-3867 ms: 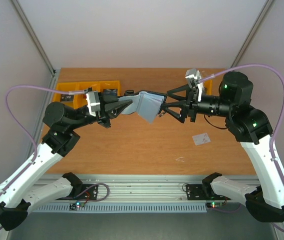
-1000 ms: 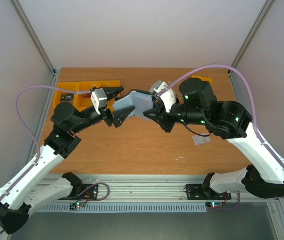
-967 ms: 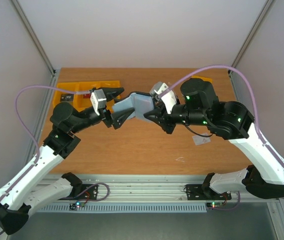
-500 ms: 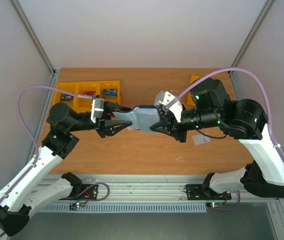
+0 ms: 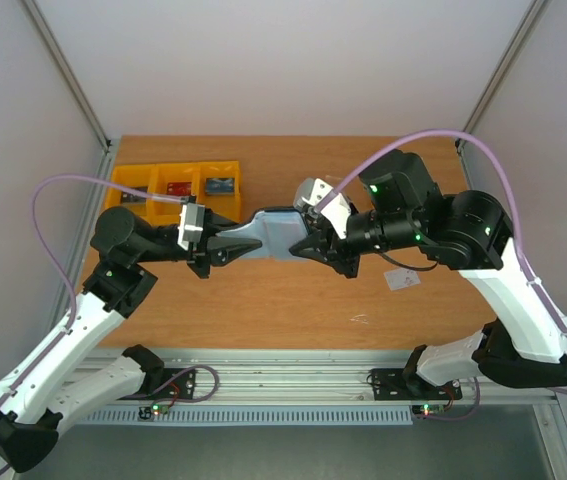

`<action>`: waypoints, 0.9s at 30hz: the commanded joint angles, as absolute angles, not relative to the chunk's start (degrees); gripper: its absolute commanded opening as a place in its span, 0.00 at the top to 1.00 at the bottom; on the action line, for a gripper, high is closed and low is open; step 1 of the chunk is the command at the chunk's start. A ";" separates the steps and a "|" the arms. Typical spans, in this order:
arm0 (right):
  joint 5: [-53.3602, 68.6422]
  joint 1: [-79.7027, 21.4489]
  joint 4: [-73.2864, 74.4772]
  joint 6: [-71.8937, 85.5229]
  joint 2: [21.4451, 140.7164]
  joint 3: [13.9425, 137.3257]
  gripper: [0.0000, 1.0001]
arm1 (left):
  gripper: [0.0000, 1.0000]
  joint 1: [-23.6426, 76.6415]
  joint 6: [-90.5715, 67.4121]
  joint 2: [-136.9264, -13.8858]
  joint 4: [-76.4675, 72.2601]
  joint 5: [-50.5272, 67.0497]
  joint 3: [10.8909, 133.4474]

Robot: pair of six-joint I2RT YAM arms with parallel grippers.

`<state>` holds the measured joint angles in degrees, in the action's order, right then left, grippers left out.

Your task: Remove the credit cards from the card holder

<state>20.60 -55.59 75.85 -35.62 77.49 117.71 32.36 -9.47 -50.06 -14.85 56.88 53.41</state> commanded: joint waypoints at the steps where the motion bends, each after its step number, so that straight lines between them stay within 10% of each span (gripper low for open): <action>1: 19.00 -55.53 72.95 -37.11 78.52 119.97 0.99 | 0.97 32.87 -8.26 -49.60 -18.94 57.57 53.84; 9: 17.20 -52.39 68.26 -36.98 75.13 115.25 0.53 | 1.00 32.98 -7.65 -47.86 -19.71 53.52 52.91; 27: 20.88 -46.28 67.33 -36.64 72.34 112.55 0.41 | 1.00 32.91 -7.54 -47.97 -18.39 49.20 51.99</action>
<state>21.98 -46.81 67.51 -36.32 72.90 112.07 32.77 -8.27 -48.71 -15.42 49.84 52.31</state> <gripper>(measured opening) 0.602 0.043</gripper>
